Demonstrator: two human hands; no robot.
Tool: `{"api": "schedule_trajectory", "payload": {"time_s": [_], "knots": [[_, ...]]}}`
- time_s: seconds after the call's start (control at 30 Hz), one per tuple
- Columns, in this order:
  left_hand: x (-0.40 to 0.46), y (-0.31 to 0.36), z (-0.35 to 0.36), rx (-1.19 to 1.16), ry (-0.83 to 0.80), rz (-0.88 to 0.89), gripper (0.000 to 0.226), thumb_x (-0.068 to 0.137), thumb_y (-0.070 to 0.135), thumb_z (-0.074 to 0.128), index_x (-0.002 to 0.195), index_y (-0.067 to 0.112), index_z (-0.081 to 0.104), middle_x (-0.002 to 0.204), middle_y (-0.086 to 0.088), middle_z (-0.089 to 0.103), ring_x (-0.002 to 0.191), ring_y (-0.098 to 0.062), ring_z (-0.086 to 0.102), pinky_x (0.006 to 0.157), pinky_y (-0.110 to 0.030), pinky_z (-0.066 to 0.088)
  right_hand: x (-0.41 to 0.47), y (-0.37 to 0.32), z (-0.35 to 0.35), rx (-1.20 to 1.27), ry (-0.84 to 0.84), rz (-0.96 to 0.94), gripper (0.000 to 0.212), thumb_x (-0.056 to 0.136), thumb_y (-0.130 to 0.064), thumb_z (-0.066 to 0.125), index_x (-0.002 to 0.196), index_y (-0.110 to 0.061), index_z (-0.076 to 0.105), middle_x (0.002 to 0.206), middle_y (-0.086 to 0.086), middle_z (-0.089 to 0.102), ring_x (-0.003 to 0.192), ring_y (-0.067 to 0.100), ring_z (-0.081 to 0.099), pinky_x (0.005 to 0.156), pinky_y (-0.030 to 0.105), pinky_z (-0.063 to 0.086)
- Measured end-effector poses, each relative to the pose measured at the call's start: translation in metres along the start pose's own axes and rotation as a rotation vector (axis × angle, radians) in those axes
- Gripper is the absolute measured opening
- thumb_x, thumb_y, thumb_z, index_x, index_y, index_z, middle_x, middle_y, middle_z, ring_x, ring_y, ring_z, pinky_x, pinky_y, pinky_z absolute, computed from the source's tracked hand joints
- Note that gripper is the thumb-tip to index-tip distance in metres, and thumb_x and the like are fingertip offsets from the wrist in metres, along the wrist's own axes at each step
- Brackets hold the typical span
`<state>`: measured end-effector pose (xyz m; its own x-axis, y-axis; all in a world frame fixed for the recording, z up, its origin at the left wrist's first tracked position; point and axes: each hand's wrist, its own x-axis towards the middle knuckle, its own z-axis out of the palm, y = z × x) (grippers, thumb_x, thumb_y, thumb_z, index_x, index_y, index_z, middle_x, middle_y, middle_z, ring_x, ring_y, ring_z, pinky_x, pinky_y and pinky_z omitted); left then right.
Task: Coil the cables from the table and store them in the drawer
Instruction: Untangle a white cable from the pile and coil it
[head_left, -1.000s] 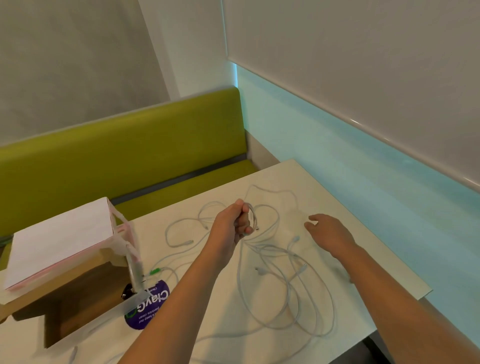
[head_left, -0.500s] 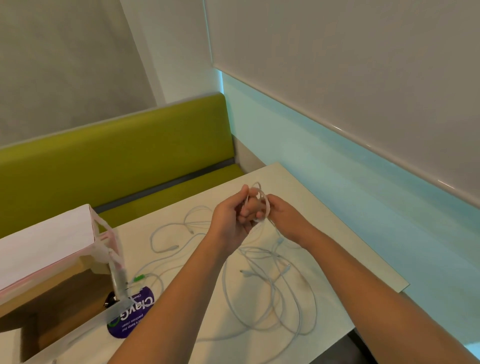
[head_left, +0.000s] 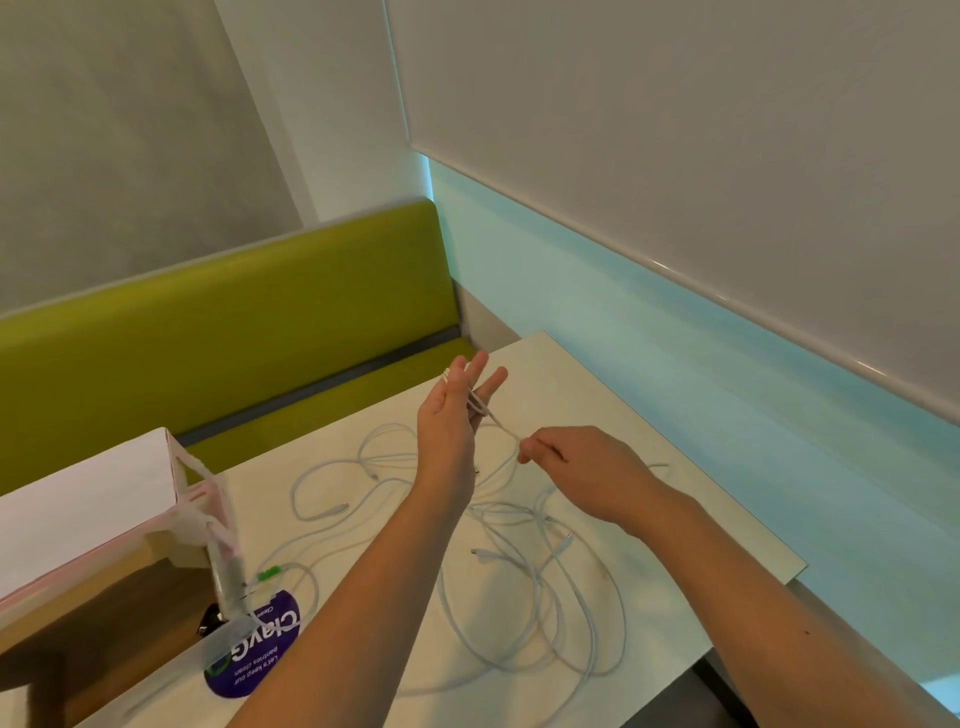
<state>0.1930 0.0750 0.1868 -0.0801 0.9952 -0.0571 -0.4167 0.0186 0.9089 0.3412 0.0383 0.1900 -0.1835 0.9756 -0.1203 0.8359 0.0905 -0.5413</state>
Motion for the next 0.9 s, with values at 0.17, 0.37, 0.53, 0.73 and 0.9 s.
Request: {"api": "schedule_trajectory", "payload": {"time_s": [0.17,0.37,0.53,0.73,0.9], "knots": [[0.001,-0.006,-0.005,0.45,-0.112,0.099,0.033,0.106,0.035,0.032,0.122,0.017,0.055,0.121,0.015,0.067,0.1,-0.009,0.07,0.099,-0.031,0.046,-0.009,0.003,-0.008,0.136,-0.087,0.004,0.033,0.099,-0.047,0.04,0.11,-0.038,0.069,0.105,-0.017,0.067,0.089,0.007,0.06,0.078,0.029,0.048],[-0.011,-0.016,-0.01,0.925,-0.353,0.123,0.035,0.106,0.037,0.034,0.122,0.021,0.062,0.076,0.006,0.073,0.072,-0.005,0.067,0.068,-0.017,0.045,-0.006,0.01,-0.033,0.154,0.038,0.011,0.026,0.09,-0.048,0.058,0.078,-0.029,0.07,0.068,-0.007,0.056,0.06,0.013,0.047,0.06,0.031,0.036],[-0.013,-0.01,-0.008,0.887,-0.422,0.015,0.038,0.104,0.037,0.042,0.077,0.029,0.067,0.054,0.005,0.054,0.051,-0.009,0.047,0.062,-0.024,0.042,0.0,0.017,-0.043,0.26,0.152,0.022,0.043,0.07,-0.06,0.076,0.063,-0.02,0.061,0.052,-0.009,0.042,0.054,0.012,0.039,0.057,0.032,0.032],[-0.009,0.0,-0.003,0.395,-0.502,-0.194,0.045,0.107,0.029,0.032,0.07,0.01,0.051,0.054,0.0,0.028,0.048,-0.014,0.028,0.096,-0.038,0.052,0.009,0.021,-0.037,0.495,0.144,-0.018,0.035,0.089,-0.047,0.062,0.083,-0.013,0.063,0.065,-0.006,0.046,0.061,0.009,0.041,0.062,0.026,0.035],[-0.011,-0.004,-0.001,-0.009,-0.447,-0.373,0.04,0.107,0.029,0.034,0.076,0.01,0.05,0.059,0.0,0.02,0.044,-0.01,0.02,0.099,-0.044,0.051,0.012,0.027,-0.025,0.539,0.109,-0.057,0.019,0.1,-0.036,0.049,0.088,-0.028,0.062,0.077,-0.018,0.059,0.07,0.0,0.051,0.071,0.022,0.041]]}}
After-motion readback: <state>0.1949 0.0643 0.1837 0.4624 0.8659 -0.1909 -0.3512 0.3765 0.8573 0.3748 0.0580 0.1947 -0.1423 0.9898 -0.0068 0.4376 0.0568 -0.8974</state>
